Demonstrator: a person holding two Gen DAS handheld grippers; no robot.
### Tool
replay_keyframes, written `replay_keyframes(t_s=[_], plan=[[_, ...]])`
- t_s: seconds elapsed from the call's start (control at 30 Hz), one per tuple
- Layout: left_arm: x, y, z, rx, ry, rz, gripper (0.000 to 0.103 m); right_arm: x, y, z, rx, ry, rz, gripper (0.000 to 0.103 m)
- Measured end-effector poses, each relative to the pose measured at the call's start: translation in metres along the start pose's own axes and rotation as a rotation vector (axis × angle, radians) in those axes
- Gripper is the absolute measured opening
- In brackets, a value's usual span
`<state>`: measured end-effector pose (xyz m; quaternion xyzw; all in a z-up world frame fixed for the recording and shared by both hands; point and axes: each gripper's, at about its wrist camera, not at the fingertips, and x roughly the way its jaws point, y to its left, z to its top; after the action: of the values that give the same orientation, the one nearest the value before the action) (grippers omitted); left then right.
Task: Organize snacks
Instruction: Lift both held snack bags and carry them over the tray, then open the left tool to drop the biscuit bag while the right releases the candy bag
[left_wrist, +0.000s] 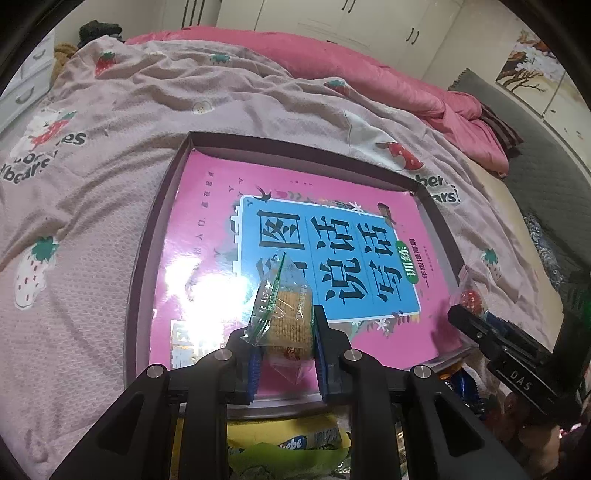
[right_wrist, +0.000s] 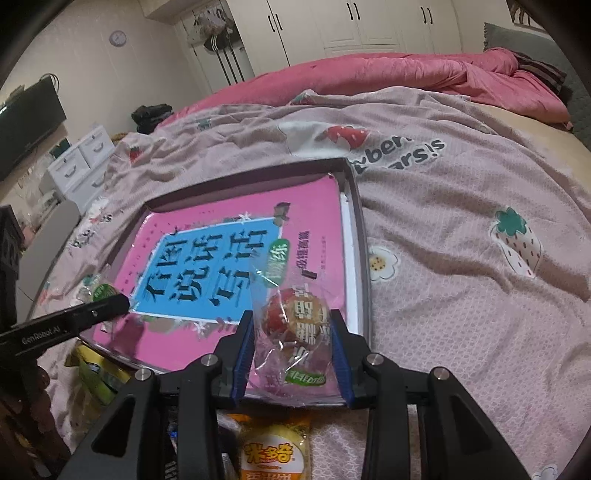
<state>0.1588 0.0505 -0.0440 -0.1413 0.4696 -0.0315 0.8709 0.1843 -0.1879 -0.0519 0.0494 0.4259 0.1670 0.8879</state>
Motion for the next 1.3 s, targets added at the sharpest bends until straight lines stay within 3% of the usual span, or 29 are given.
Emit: replay_keyframes(t_s=[0.37,0.57,0.97,1.3], plan=[[0.003,0.003,-0.001,-0.013,0.006,0.005,0.025,-0.001,-0.001,0.000,0.007,-0.002,-0.005,0.040],[0.002,0.003,-0.001,-0.009,0.004,0.010,0.027,-0.004,0.002,-0.001,-0.001,-0.001,-0.004,0.045],[-0.010,0.003,0.002,0.015,-0.037,0.058,0.048,-0.011,-0.002,0.002,0.010,-0.026,-0.014,0.048],[-0.023,-0.002,0.005,0.044,-0.072,0.087,0.060,-0.016,-0.003,0.004,0.019,-0.038,-0.004,0.054]])
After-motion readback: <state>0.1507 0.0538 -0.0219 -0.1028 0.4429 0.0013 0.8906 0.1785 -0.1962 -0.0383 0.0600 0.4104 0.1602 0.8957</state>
